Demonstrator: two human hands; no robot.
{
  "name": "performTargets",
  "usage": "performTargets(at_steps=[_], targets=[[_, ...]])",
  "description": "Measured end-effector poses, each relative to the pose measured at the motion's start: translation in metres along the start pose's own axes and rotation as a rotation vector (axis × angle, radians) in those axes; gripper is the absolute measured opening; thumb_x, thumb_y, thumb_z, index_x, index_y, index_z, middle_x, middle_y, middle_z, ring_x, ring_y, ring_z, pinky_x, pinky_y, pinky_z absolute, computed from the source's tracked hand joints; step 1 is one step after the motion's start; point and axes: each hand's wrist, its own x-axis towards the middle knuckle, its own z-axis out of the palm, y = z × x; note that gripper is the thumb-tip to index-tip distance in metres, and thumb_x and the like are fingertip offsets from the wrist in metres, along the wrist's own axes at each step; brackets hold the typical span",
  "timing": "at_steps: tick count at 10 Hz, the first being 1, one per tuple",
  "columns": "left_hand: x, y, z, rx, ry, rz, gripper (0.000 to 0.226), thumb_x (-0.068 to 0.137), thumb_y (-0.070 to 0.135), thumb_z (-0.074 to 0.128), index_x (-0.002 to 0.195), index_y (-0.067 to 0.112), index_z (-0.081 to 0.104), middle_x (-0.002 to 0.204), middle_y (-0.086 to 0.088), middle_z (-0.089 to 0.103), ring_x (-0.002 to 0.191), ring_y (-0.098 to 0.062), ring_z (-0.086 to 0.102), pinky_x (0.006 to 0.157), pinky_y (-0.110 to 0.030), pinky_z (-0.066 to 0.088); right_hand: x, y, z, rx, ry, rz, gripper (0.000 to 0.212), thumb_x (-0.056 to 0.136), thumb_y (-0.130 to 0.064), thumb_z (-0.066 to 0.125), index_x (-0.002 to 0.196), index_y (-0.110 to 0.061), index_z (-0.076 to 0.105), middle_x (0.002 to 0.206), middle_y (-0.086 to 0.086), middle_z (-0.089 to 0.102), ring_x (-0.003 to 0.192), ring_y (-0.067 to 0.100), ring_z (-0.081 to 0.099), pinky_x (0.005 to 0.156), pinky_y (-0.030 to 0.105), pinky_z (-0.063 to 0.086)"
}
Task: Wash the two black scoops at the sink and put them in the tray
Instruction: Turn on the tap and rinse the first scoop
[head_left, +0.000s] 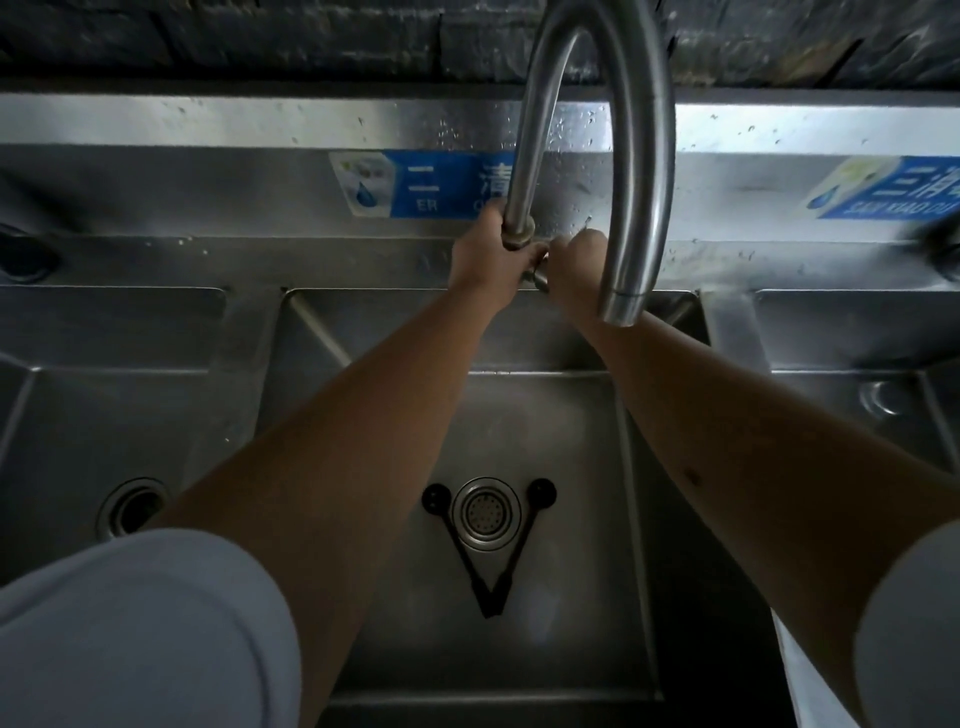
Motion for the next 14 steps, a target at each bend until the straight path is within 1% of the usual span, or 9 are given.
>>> performTargets(at_steps=[3, 4, 7, 8, 9, 10, 11, 13, 14], targets=[[0.002, -0.005, 0.003, 0.033, 0.046, 0.006, 0.035, 0.079, 0.024, 0.073, 0.111, 0.017, 0.060, 0.089, 0.006, 0.062, 0.089, -0.017, 0.060, 0.077, -0.024, 0.043, 0.003, 0.009, 0.009, 0.120, 0.094, 0.024, 0.027, 0.104, -0.014, 0.039, 0.116, -0.007, 0.062, 0.067, -0.012, 0.037, 0.051, -0.003, 0.034, 0.040, -0.002, 0.033], [0.002, -0.006, 0.003, 0.018, 0.040, 0.011, 0.035, 0.079, 0.024, 0.073, 0.112, 0.020, 0.060, 0.090, 0.008, 0.062, 0.086, -0.013, 0.059, 0.073, -0.021, 0.042, 0.000, 0.011, 0.013, 0.044, 0.093, -0.012, 0.012, 0.105, -0.013, 0.035, 0.101, -0.017, 0.045, 0.067, -0.013, 0.031, 0.046, -0.005, 0.038, 0.045, -0.005, 0.031], [-0.005, -0.002, 0.003, -0.026, 0.026, -0.075, 0.045, 0.081, 0.025, 0.074, 0.121, 0.019, 0.054, 0.103, 0.005, 0.064, 0.089, -0.011, 0.058, 0.061, -0.007, 0.038, -0.004, 0.008, 0.018, 0.209, 0.128, 0.020, 0.037, 0.100, -0.017, 0.043, 0.065, -0.026, 0.041, 0.064, -0.010, 0.045, 0.056, -0.001, 0.042, 0.040, 0.005, 0.036], [-0.022, -0.010, 0.004, 0.011, 0.047, -0.167, 0.053, 0.080, 0.032, 0.074, 0.125, 0.015, 0.052, 0.120, -0.004, 0.067, 0.106, -0.019, 0.063, 0.085, -0.026, 0.050, -0.018, 0.018, 0.022, 0.315, 0.150, 0.068, 0.024, 0.095, -0.030, 0.052, 0.071, -0.027, 0.050, 0.068, -0.007, 0.059, 0.059, 0.008, 0.058, 0.050, 0.026, 0.050], [-0.062, -0.027, 0.008, 0.032, 0.148, -0.101, 0.054, 0.083, 0.030, 0.069, 0.132, 0.014, 0.050, 0.126, -0.005, 0.065, 0.112, -0.017, 0.060, 0.090, -0.023, 0.041, -0.040, 0.040, 0.028, 0.319, 0.145, 0.100, 0.030, 0.080, -0.059, 0.055, 0.078, -0.029, 0.055, 0.072, -0.008, 0.063, 0.061, 0.006, 0.064, 0.052, 0.022, 0.052], [-0.112, -0.059, 0.023, 0.007, 0.101, -0.164, 0.044, 0.090, 0.021, 0.061, 0.130, 0.009, 0.052, 0.129, -0.010, 0.061, 0.113, -0.022, 0.059, 0.094, -0.026, 0.042, -0.075, 0.082, 0.045, 0.175, 0.127, 0.129, 0.025, 0.088, -0.049, 0.053, 0.073, -0.029, 0.052, 0.066, -0.014, 0.059, 0.057, 0.000, 0.061, 0.038, 0.008, 0.037], [-0.166, -0.105, 0.044, -0.121, -0.078, -0.404, 0.032, 0.094, 0.018, 0.054, 0.125, 0.008, 0.053, 0.124, -0.010, 0.063, 0.109, -0.023, 0.061, 0.089, -0.032, 0.047, -0.124, 0.135, 0.067, 0.079, -0.003, 0.202, 0.013, 0.089, -0.040, 0.058, 0.083, -0.028, 0.058, 0.068, -0.013, 0.063, 0.060, 0.003, 0.064, 0.038, 0.011, 0.039], [-0.238, -0.195, 0.083, -0.009, -0.249, -0.645, 0.018, 0.091, 0.009, 0.051, 0.104, 0.000, 0.059, 0.103, -0.026, 0.065, 0.094, -0.038, 0.063, 0.077, -0.044, 0.051, -0.196, 0.224, 0.118, -0.183, -0.307, 0.374, 0.032, 0.099, -0.033, 0.057, 0.118, -0.009, 0.065, 0.112, 0.009, 0.069, 0.107, 0.028, 0.065, 0.081, 0.026, 0.048], [-0.256, -0.220, 0.097, 0.104, -0.285, -0.650, 0.023, 0.095, 0.020, 0.051, 0.112, 0.009, 0.061, 0.109, -0.015, 0.068, 0.101, -0.030, 0.063, 0.078, -0.032, 0.047, -0.210, 0.248, 0.134, -0.074, -0.324, 0.458, 0.029, 0.096, -0.027, 0.061, 0.114, -0.005, 0.065, 0.107, 0.008, 0.066, 0.095, 0.020, 0.060, 0.075, 0.022, 0.038]])
